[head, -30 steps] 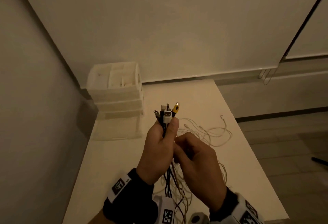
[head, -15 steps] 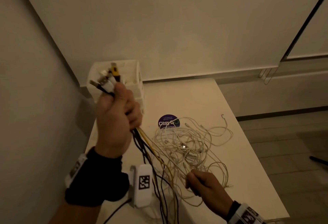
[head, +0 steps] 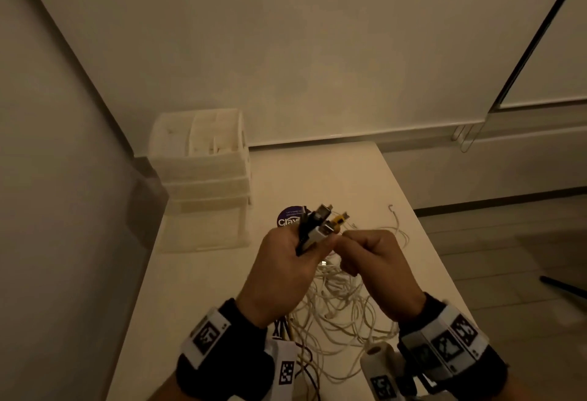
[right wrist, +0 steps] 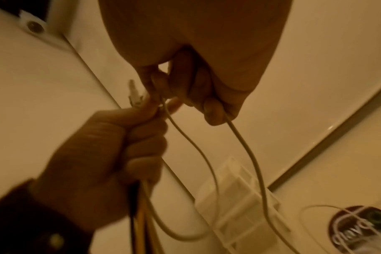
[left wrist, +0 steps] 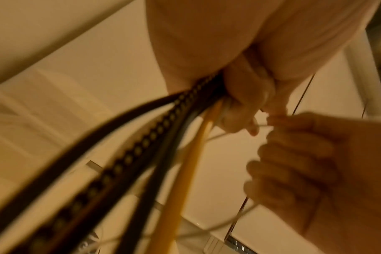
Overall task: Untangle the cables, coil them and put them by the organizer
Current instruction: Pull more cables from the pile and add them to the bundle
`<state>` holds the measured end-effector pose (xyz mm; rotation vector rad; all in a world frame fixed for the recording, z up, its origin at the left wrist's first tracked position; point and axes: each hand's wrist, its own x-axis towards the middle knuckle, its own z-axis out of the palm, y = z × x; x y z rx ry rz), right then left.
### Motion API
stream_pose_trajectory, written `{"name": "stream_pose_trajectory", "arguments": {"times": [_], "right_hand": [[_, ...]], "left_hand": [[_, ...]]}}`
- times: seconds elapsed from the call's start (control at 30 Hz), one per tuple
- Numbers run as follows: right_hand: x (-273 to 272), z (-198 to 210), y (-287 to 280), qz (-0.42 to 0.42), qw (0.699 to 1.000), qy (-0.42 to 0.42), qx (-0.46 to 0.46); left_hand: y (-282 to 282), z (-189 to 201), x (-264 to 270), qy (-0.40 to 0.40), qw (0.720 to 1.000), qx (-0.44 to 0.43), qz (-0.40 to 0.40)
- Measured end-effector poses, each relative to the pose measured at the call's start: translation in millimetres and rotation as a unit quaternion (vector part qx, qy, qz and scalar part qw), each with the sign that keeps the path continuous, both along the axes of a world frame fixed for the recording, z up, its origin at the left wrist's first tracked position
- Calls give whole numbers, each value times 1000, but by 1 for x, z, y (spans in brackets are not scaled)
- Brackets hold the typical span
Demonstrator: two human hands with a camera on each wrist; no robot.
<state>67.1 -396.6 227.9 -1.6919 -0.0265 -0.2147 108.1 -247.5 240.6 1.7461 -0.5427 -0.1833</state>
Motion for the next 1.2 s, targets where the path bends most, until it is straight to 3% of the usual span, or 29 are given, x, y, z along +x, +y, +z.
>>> {"name": "stream_pose_trajectory", "arguments": {"times": [0.2, 0.3, 0.47, 0.6, 0.7, 0.8, 0.9, 1.03, 1.1, 1.2], "right_hand": [[-10, 6, 1, 48, 994, 21, 97], [-20, 4, 4, 84, 989, 23, 116], [-24, -4, 10, 134, 986, 7, 104], [-24, -37, 5, 118, 991, 23, 52], [-24, -73, -3, 90, 994, 70, -2], [-19, -97, -11, 43, 993, 112, -23], [-8, -96, -16, 15, 993, 118, -24], [9, -67, -20, -12, 994, 99, -44], [15, -49, -17, -18, 995, 87, -36], [16, -22, -6, 5, 999, 53, 0]], "left_hand": [[1, 6, -5, -1, 997, -47, -57], [6, 6, -1, 7, 997, -31, -67], [18, 14, 11, 37, 995, -96, 11], [39, 39, 24, 78, 957, -266, 88], [60, 50, 32, 65, 941, -300, 140], [67, 42, 27, 37, 949, -259, 175], [70, 28, 20, 6, 952, -196, 237], [69, 31, 13, -226, 910, -73, 339], [59, 30, 7, -246, 927, -37, 281], [35, 22, -1, -171, 974, 36, 145]]}}
